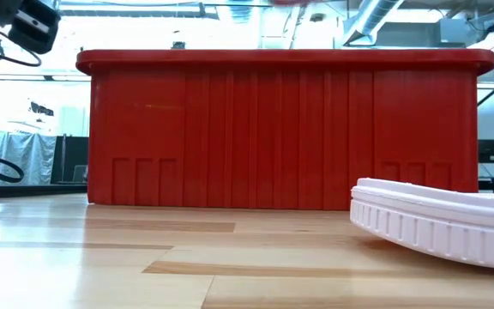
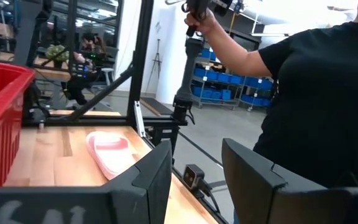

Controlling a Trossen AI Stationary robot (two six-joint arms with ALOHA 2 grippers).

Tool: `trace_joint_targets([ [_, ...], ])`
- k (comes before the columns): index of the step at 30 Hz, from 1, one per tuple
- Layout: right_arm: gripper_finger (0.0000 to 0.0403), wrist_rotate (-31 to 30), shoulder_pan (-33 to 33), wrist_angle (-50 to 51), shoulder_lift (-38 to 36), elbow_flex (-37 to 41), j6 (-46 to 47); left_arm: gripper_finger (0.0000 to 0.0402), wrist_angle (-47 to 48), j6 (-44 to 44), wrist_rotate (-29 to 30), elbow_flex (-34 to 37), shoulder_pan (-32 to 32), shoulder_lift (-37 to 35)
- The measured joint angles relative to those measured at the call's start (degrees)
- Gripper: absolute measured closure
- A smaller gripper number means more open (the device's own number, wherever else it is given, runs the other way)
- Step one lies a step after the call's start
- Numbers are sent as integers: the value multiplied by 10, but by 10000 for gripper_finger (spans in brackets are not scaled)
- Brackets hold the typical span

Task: Pick and place slides into bin
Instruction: Put the pink slipper into the red bin

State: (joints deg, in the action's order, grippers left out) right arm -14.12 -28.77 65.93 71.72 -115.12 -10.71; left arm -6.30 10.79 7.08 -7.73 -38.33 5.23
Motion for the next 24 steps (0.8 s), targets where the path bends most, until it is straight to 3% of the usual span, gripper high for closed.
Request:
trace_joint_targets([
  [6,402,176,-138,2,70,1,-93,269,-2,0,15,0,0,0],
  [14,402,355,-223,46,166,1,-215,269,-2,0,58,0,0,0],
  [18,402,397,-238,83,213,1,-266,269,-2,0,60,0,0,0],
  [24,402,398,-233,153,286,1,-339,269,-2,0,69,0,0,0],
])
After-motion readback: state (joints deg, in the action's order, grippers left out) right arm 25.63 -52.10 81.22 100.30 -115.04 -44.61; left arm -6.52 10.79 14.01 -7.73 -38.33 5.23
